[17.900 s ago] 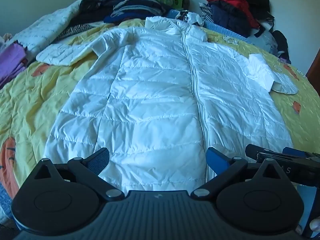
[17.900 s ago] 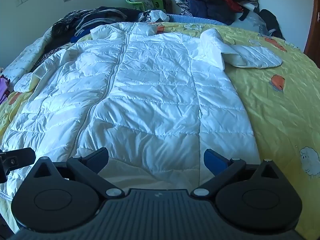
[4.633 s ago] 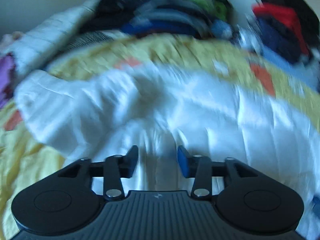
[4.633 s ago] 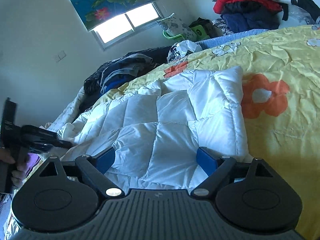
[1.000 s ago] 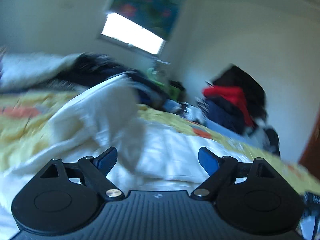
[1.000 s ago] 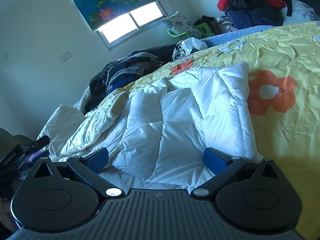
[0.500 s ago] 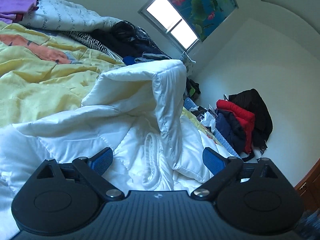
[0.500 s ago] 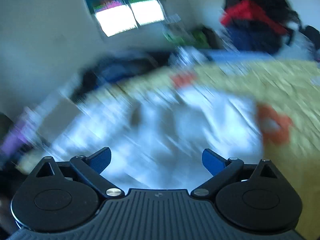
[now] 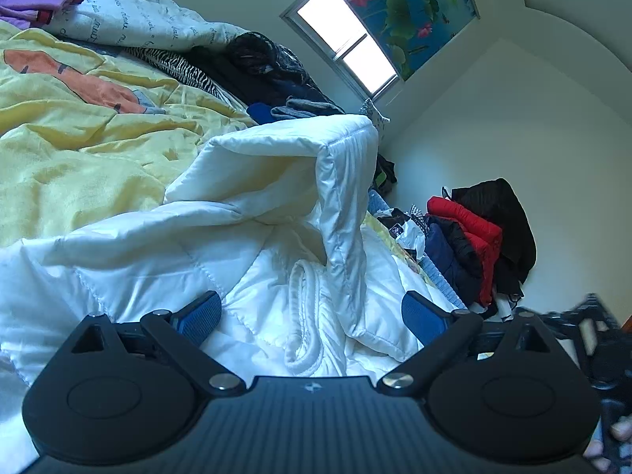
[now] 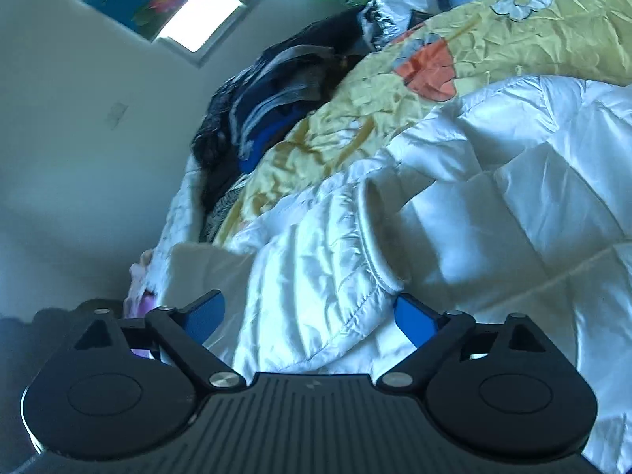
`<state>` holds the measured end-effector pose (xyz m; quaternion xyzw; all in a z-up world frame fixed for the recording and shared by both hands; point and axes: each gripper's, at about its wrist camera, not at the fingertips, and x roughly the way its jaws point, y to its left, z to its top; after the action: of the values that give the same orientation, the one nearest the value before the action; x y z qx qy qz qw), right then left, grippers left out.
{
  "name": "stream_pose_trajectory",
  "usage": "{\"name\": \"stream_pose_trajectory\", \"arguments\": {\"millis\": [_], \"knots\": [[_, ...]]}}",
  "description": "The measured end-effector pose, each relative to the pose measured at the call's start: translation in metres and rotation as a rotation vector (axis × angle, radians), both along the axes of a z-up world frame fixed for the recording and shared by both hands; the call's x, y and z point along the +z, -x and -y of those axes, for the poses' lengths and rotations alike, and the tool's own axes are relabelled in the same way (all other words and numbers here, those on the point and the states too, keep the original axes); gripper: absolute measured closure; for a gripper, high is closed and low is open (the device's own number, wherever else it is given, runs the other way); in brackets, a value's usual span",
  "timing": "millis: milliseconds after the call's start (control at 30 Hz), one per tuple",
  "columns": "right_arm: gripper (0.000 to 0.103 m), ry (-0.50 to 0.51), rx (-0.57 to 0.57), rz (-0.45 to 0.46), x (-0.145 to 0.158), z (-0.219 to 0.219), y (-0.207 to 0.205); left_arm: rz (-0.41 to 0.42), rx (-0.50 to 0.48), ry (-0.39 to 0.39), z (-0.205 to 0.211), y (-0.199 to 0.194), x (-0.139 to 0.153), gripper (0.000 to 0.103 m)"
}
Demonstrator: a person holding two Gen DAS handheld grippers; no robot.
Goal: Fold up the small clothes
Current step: 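Grasp the jacket cuff with the right gripper and lift it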
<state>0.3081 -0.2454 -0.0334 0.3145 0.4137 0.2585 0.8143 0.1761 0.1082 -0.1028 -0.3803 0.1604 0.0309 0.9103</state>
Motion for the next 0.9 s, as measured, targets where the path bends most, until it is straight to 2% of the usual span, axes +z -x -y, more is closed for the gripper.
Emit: {"name": "stream_pose_trajectory", "arguments": {"millis": [33, 100, 233, 267, 300, 333, 500, 667, 767, 900], "knots": [[0.017, 0.013, -0.019, -0.018, -0.004, -0.002, -0.003, 0.001, 0.000, 0.002, -0.001, 0.000, 0.000, 0.004], [0.037, 0.009, -0.040, -0.046, -0.012, -0.001, -0.009, 0.002, -0.001, 0.007, -0.002, -0.001, -0.001, 0.003], [0.048, -0.011, -0.065, -0.056, -0.023, -0.002, -0.011, 0.005, 0.000, 0.017, -0.003, -0.001, -0.002, 0.003], [0.061, -0.020, -0.066, -0.047, -0.025, -0.001, -0.011, 0.005, 0.000, 0.019, -0.003, -0.001, -0.002, 0.003], [0.080, -0.019, -0.068, -0.042, -0.026, -0.001, -0.011, 0.005, 0.000, 0.020, -0.004, -0.001, -0.002, 0.003], [0.085, -0.018, -0.075, -0.032, -0.026, 0.000, -0.010, 0.006, 0.000, 0.021, -0.004, -0.001, -0.002, 0.003], [0.087, -0.061, -0.138, 0.128, 0.001, 0.010, 0.001, 0.007, 0.000, 0.022, -0.004, -0.001, -0.001, 0.003], [0.087, -0.136, -0.131, 0.241, 0.034, 0.044, 0.031, 0.007, 0.001, 0.021, -0.003, -0.001, -0.002, 0.003], [0.087, -0.142, -0.157, 0.252, 0.033, 0.074, 0.048, 0.006, 0.002, 0.019, -0.003, -0.001, -0.001, 0.003], [0.088, -0.104, -0.260, 0.192, 0.000, 0.108, 0.058, 0.005, 0.002, 0.018, -0.004, -0.001, -0.001, 0.003]]}}
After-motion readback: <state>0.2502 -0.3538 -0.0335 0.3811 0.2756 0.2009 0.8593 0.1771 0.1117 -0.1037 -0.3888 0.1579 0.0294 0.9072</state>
